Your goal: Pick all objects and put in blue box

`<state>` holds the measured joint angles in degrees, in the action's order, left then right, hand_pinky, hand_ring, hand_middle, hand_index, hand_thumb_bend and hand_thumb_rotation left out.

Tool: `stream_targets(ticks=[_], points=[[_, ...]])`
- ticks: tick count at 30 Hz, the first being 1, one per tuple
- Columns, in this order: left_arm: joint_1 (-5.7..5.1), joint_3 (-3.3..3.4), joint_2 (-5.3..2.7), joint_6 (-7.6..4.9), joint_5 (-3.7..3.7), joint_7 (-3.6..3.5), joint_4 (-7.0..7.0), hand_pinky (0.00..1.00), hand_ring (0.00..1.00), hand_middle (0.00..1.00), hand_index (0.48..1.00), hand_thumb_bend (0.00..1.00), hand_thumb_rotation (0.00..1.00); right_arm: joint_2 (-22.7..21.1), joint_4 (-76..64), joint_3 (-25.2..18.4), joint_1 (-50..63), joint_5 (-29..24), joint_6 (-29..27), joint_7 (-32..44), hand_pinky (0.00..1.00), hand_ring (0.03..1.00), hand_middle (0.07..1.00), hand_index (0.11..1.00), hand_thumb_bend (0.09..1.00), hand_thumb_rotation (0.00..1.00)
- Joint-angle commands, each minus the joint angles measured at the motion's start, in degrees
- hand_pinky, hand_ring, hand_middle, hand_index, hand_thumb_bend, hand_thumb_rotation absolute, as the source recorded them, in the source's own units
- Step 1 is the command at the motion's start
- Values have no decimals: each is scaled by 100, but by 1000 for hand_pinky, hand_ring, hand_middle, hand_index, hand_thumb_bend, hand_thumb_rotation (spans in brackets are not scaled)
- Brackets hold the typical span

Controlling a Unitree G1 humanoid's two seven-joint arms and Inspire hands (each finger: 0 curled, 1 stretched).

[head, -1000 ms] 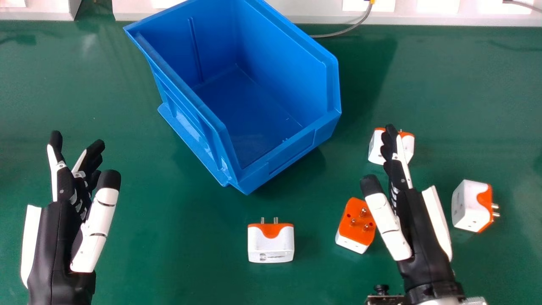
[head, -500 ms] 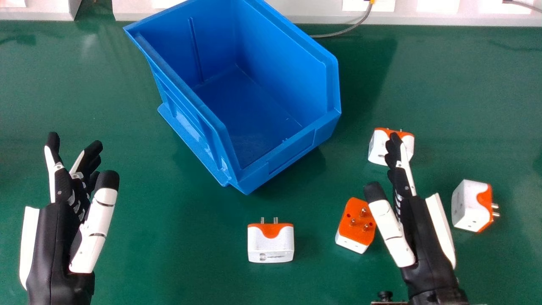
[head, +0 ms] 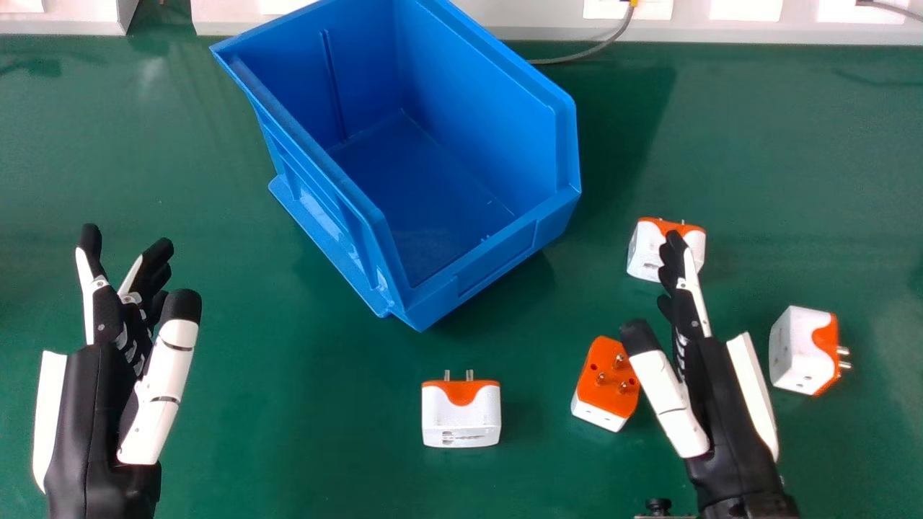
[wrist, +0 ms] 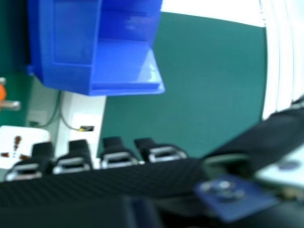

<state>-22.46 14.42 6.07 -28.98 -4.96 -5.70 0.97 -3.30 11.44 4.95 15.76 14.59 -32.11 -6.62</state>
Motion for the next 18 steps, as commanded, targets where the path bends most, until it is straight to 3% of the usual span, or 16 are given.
stream_targets(ticks=[1,3,5,10,12,15,18], points=[[-59,45,21,-108,76,61,130,941,941,925,918,557,764,-67,-2,4,-8,78,-135,-65,994,1000,1000,1000,580,1000],[-65,44,19,-115,87,70,143,942,943,927,921,534,765,-187,21,10,-32,261,-173,-95,999,1000,1000,1000,610,1000],[-71,36,6,-113,33,58,153,945,945,926,919,565,760,-338,-13,16,-26,357,-133,-27,1000,1000,1000,1000,621,1000],[-84,38,16,-122,114,116,168,938,942,924,916,546,747,-590,-133,-3,1,676,37,-109,993,1000,1000,1000,729,906],[-79,35,21,-142,50,80,142,933,941,927,920,524,754,-624,-118,-1,-3,730,55,-148,982,1000,1000,1000,717,864],[-48,38,69,-183,-27,-10,76,982,967,951,953,498,886,-653,-63,21,-30,786,84,-188,969,1000,1000,1000,705,839],[-59,57,91,-151,59,10,78,998,992,974,979,491,985,-697,10,39,-74,920,136,-227,959,1000,1000,1000,688,847]])
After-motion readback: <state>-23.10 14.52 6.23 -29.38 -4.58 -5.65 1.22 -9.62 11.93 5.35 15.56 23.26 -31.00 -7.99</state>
